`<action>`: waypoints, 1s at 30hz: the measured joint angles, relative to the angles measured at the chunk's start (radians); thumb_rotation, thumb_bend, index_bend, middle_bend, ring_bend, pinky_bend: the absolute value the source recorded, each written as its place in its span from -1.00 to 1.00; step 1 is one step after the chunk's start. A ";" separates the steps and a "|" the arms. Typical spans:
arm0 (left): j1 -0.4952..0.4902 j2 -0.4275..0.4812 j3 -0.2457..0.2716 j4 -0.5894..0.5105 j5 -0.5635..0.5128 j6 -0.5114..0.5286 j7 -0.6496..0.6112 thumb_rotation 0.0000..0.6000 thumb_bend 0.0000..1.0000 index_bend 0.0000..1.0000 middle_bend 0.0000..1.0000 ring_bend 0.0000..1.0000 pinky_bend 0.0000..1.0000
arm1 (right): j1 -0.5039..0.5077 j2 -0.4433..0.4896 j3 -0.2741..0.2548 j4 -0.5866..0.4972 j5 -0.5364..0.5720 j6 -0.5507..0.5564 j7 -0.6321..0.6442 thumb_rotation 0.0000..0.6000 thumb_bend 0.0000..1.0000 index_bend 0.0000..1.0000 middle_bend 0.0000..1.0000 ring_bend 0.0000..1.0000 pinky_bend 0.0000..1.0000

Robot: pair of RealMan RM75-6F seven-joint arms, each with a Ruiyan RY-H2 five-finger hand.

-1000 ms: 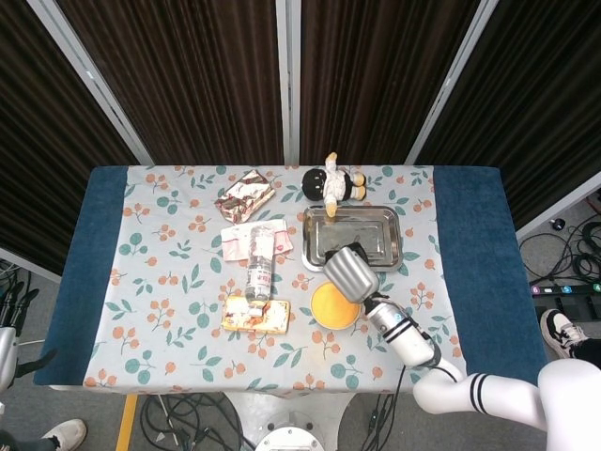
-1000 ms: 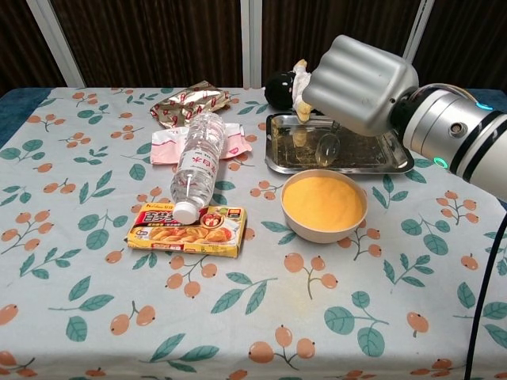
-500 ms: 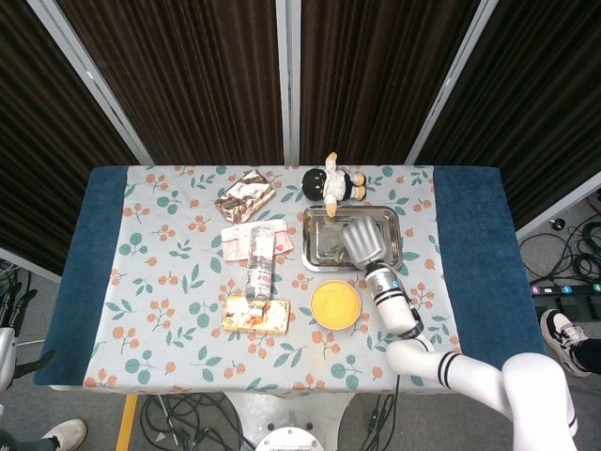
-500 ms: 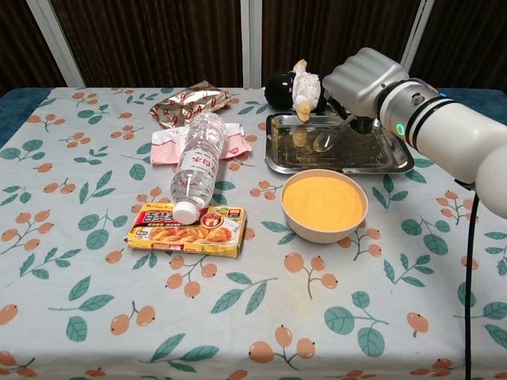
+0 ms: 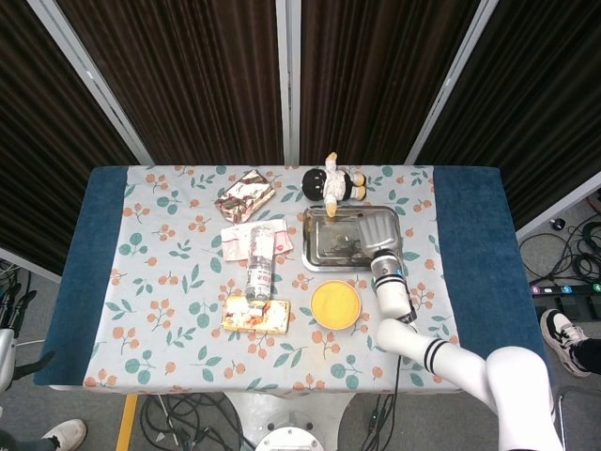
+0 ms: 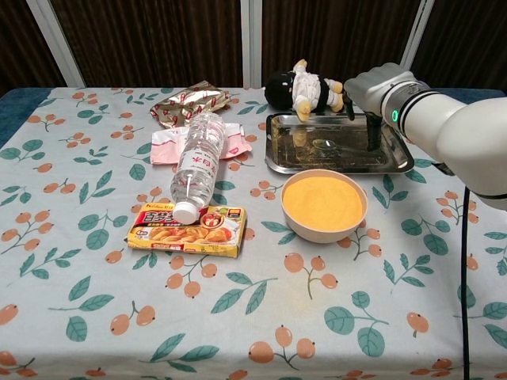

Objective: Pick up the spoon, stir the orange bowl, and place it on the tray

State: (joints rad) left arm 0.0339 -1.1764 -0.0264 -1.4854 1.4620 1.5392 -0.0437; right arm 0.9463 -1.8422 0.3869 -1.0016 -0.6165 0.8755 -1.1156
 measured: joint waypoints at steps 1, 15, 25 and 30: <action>0.000 0.000 -0.001 0.000 0.000 0.001 -0.001 1.00 -0.82 -0.68 -0.85 -0.81 -0.76 | -0.006 0.015 -0.002 -0.024 -0.005 0.007 0.009 1.00 -0.86 -0.30 1.00 1.00 1.00; -0.027 0.004 -0.007 -0.008 0.015 -0.020 0.004 1.00 -0.82 -0.68 -0.85 -0.82 -0.76 | -0.336 0.536 -0.142 -0.651 -0.288 0.213 0.401 1.00 -0.69 -0.42 -0.33 -0.29 0.09; -0.049 0.009 -0.007 -0.038 0.024 -0.042 0.035 1.00 -0.82 -0.68 -0.85 -0.81 -0.76 | -0.596 0.708 -0.293 -0.699 -0.638 0.365 0.909 1.00 -0.69 -0.78 -0.79 -0.95 -0.63; -0.057 0.009 -0.008 -0.057 0.024 -0.048 0.056 1.00 -0.82 -0.68 -0.85 -0.82 -0.76 | -0.721 0.711 -0.359 -0.633 -0.812 0.546 1.058 1.00 -0.69 -0.78 -0.75 -0.95 -0.69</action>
